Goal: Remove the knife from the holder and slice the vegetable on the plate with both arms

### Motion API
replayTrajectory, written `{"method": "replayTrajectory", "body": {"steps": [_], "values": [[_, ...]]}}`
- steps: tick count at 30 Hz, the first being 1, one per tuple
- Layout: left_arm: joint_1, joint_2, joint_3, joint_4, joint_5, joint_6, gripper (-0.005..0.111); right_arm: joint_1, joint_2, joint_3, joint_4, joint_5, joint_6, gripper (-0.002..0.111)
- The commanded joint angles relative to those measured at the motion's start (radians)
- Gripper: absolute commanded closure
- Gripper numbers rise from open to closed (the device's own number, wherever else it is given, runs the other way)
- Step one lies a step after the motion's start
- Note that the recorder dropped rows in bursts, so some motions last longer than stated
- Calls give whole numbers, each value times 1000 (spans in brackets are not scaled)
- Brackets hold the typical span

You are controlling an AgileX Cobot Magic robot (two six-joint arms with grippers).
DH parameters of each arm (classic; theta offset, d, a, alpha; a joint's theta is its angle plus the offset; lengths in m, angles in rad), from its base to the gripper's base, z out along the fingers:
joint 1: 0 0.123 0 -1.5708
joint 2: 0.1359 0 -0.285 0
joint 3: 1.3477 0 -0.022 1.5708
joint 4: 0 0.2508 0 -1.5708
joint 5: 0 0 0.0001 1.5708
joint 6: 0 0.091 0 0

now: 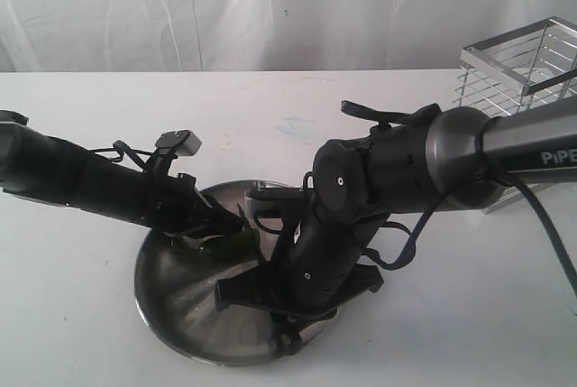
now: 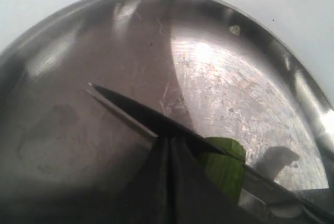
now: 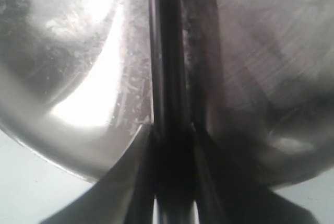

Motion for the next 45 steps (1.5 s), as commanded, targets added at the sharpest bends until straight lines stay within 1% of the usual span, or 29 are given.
{"method": "replayTrajectory", "body": {"steps": [1, 3, 5, 8, 10, 13, 14, 18, 22, 27, 30, 34, 41, 43, 45], "values": [[-5, -63, 12, -43, -9, 23, 107, -5, 20, -3, 6, -1, 0, 108], [-5, -78, 12, -66, -6, 26, 107, -5, 26, -3, 5, -1, 0, 108], [-5, -80, 14, -69, 25, 53, 107, -5, 26, -3, 5, -1, 0, 108], [-5, -66, 14, -85, 25, 53, 107, -5, 25, -3, 5, -5, 0, 108], [-5, -44, 14, -123, 45, 88, 107, -5, 25, -3, 7, -5, 0, 108], [-5, -13, 14, -223, 103, 162, 107, -5, 25, -3, 7, -5, 0, 108], [-5, -13, 14, -232, 109, 174, 107, -5, 25, -3, 7, -5, 0, 108], [-5, -11, 14, -234, 120, 178, 107, -5, 25, -3, 5, -9, 0, 108], [-22, 20, 14, -226, 118, 178, 107, -5, 25, -3, 5, -9, 0, 108], [-34, 46, 14, -202, 92, 172, 107, -5, 25, -3, 9, 0, 0, 108], [-34, 46, 14, -156, 30, 119, 107, -5, 25, -3, 9, 3, 0, 108], [-34, 51, 16, -10, -51, 21, 107, -5, 25, -3, 9, 17, 7, 108], [-34, 113, 16, 199, -59, -218, 107, -5, 25, -3, 9, 66, 15, 108], [-34, 122, 16, 231, -59, -254, 107, -5, 25, -3, 9, 92, 15, 108], [-34, 125, 16, 232, -57, -267, 107, -5, 25, -3, 5, 112, 15, 108]]}}
